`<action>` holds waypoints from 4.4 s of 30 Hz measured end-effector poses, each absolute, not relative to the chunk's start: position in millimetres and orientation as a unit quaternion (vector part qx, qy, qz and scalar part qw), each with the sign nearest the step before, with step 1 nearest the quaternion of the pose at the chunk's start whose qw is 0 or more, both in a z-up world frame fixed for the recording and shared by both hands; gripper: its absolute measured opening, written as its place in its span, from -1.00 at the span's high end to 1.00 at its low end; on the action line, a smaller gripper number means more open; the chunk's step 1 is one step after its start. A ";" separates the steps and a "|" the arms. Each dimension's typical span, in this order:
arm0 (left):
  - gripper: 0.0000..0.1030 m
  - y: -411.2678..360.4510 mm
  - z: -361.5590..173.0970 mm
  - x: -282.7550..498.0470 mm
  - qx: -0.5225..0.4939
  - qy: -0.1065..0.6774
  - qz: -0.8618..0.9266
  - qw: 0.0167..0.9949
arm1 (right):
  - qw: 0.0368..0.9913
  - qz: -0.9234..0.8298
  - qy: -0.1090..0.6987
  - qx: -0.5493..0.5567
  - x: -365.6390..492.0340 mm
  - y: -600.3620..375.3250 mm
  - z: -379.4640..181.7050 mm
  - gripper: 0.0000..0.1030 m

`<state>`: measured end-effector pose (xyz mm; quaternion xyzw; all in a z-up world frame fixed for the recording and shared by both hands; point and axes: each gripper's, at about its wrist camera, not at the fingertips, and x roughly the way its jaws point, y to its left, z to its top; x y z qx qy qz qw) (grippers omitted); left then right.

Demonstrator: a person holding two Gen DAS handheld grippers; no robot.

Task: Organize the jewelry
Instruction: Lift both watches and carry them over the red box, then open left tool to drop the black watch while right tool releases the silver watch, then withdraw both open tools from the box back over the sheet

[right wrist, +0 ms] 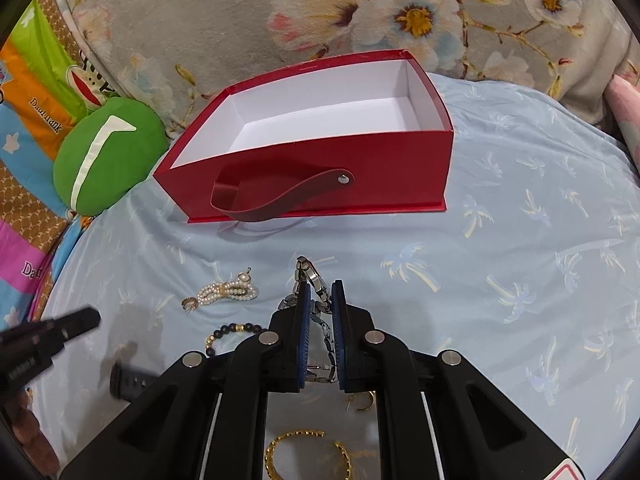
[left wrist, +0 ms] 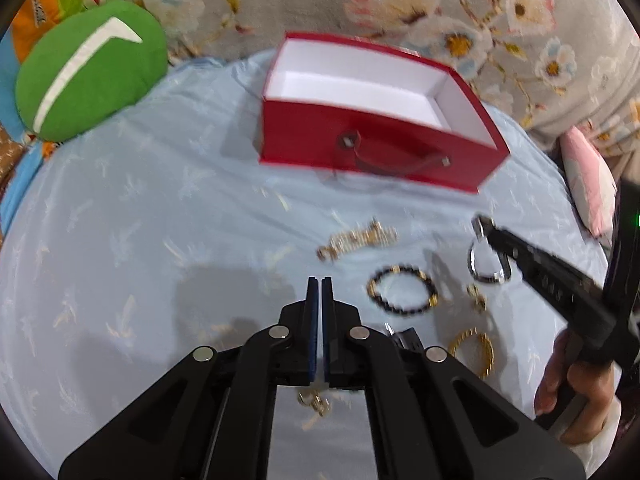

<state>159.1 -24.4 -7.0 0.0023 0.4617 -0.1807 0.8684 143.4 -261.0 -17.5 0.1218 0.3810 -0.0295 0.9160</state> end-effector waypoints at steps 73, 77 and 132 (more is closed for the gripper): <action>-0.05 -141.0 61.5 416.4 0.105 0.423 -0.140 0.889 | 0.912 -0.005 0.393 0.120 352.8 -308.9 51.2 0.69; -0.35 -139.5 43.4 425.2 0.138 0.437 -0.109 0.882 | 0.916 -0.031 0.385 0.110 356.2 -312.3 45.8 0.30; -0.91 4.8 -33.7 139.0 0.033 0.442 -0.088 0.892 | 0.903 -0.054 0.417 0.087 46.8 -227.3 -57.6 -0.34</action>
